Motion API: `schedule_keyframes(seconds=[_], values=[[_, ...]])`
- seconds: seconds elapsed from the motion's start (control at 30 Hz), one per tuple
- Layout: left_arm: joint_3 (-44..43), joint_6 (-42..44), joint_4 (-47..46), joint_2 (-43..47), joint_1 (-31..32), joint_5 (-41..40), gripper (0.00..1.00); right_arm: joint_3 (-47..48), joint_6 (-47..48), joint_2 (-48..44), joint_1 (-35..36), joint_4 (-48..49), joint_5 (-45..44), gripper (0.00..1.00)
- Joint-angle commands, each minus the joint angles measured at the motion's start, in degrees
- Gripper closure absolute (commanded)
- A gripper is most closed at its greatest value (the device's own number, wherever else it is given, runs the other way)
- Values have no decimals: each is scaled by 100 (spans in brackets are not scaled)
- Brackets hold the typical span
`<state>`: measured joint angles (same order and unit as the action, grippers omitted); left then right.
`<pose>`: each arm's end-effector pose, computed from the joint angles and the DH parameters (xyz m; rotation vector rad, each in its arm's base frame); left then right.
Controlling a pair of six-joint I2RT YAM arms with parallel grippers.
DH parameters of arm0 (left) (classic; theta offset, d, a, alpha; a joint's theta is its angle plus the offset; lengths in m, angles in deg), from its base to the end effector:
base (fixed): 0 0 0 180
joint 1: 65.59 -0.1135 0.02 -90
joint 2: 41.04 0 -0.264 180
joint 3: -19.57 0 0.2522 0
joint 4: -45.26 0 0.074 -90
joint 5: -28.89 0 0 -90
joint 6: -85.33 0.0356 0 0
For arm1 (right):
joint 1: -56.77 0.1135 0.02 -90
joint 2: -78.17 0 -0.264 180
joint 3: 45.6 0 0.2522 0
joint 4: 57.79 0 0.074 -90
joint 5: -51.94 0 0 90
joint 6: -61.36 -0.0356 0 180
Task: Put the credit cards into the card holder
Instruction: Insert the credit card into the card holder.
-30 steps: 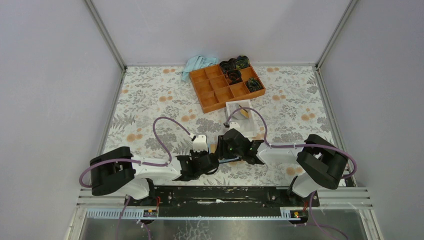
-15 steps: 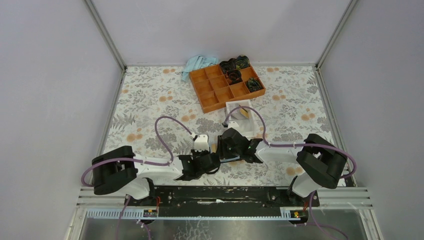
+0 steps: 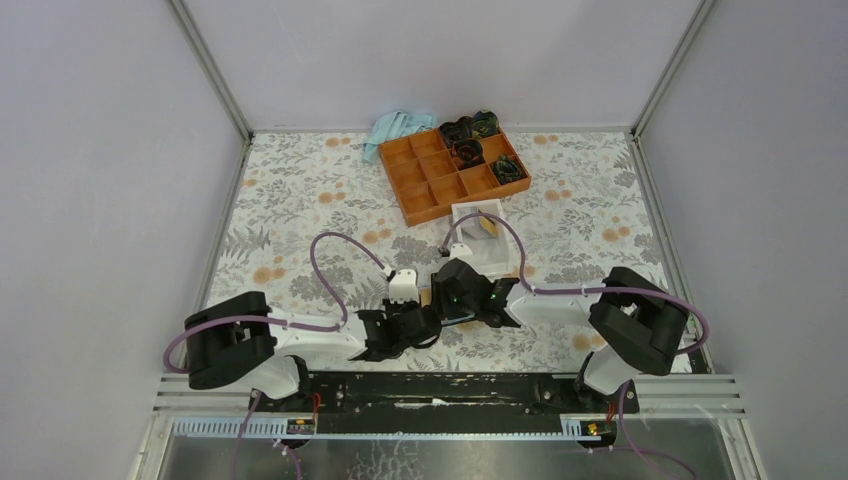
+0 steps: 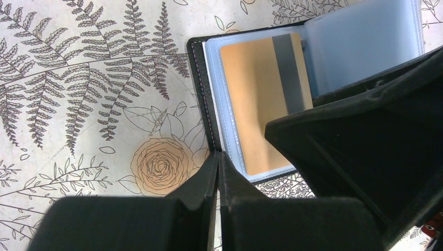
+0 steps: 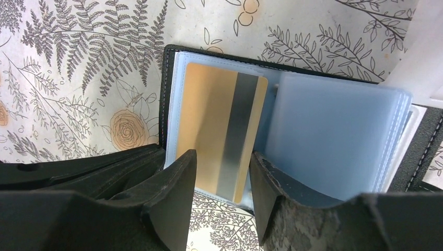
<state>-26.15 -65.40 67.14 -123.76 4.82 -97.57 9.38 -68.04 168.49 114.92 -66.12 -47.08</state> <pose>0.1007 -0.2200 0.1357 -0.0164 2.3465 -0.2741 0.1663 0.2571 0.1562 -0.3133 2.3985 0.6523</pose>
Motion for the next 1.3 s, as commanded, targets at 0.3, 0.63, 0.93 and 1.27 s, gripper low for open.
schedule_keyframes(seconds=[0.3, 0.63, 0.93, 1.27], values=[[15, 52, -143, -237, 29, 194, 96, 498, -54, 394, 387, -36, -4, 51], [29, 32, -92, -199, 26, 176, 96, 352, -141, 170, 393, -104, -185, 51], [139, -111, 156, 84, 29, 65, 96, 370, 48, -239, 386, -392, -549, 50], [66, -106, 302, 121, 27, 14, 96, 411, 166, -385, 356, -672, -783, 49]])
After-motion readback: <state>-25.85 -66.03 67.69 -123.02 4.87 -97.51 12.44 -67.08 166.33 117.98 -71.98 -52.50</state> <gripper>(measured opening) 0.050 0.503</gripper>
